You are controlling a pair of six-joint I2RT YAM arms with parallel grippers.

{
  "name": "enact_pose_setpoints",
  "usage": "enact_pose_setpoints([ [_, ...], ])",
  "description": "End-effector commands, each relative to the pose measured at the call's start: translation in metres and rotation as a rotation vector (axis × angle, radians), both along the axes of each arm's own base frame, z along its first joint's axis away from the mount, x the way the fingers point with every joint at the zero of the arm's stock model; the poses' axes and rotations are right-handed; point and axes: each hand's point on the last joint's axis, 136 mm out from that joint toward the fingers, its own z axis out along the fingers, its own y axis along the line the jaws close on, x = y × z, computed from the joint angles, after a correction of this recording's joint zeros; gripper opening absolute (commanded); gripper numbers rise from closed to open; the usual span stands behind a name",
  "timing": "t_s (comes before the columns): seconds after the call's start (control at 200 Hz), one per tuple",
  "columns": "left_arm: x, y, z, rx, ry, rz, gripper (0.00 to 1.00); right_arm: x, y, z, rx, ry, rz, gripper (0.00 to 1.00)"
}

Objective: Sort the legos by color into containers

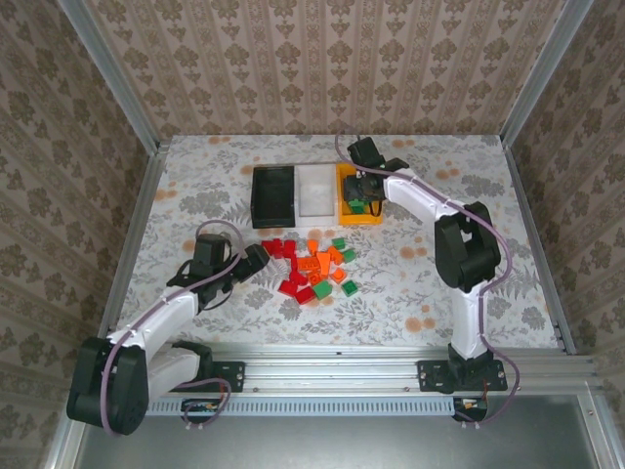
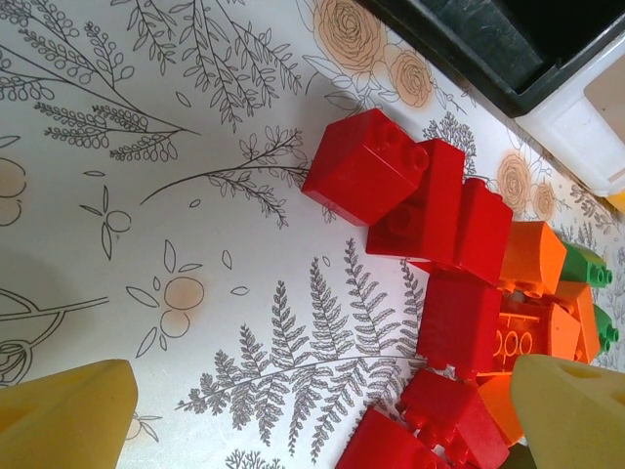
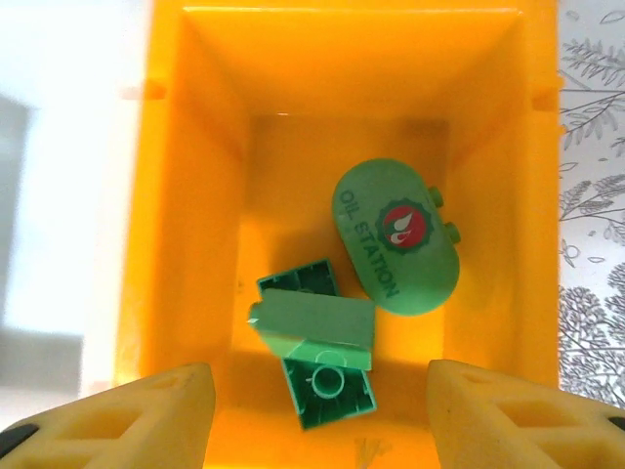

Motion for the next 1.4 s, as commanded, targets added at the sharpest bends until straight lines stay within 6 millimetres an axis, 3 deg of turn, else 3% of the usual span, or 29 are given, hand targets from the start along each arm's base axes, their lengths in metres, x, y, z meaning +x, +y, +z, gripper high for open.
enact_pose_setpoints([
  [0.0, 0.001, -0.005, 0.008, -0.021, -0.008, -0.032, 0.99, -0.031, 0.003, 0.041, -0.003, -0.065, 0.026, 0.58],
  [0.09, 0.001, -0.016, 0.013, -0.04, -0.026, -0.073, 0.98, -0.077, 0.02, 0.03, -0.018, -0.059, 0.1, 0.58],
  [0.235, -0.006, -0.05, 0.021, -0.022, -0.072, -0.206, 0.97, -0.155, 0.039, -0.016, 0.01, 0.055, 0.206, 0.56],
  [0.345, -0.016, -0.087, 0.036, -0.038, -0.134, -0.354, 0.92, -0.18, 0.04, -0.031, -0.002, 0.069, 0.231, 0.52],
  [0.455, -0.018, -0.105, 0.049, -0.052, -0.188, -0.408, 0.91, -0.175, 0.033, -0.042, -0.037, 0.065, 0.206, 0.46],
  [0.64, -0.018, -0.112, 0.049, -0.055, -0.182, -0.408, 0.91, -0.152, 0.029, -0.059, -0.059, 0.077, 0.164, 0.37],
  [0.91, -0.022, -0.103, 0.037, -0.016, -0.154, -0.39, 0.92, -0.148, 0.043, -0.073, -0.045, 0.123, 0.217, 0.4],
  [1.07, -0.02, -0.104, 0.04, -0.004, -0.161, -0.396, 0.93, -0.143, 0.052, -0.074, -0.03, 0.128, 0.237, 0.52],
  [1.25, -0.018, -0.105, 0.041, 0.005, -0.16, -0.402, 0.94, -0.122, 0.05, -0.083, -0.057, 0.122, 0.206, 0.52],
  [1.395, -0.021, -0.101, 0.039, 0.02, -0.152, -0.4, 0.94, -0.118, 0.053, -0.084, -0.041, 0.119, 0.205, 0.5],
])
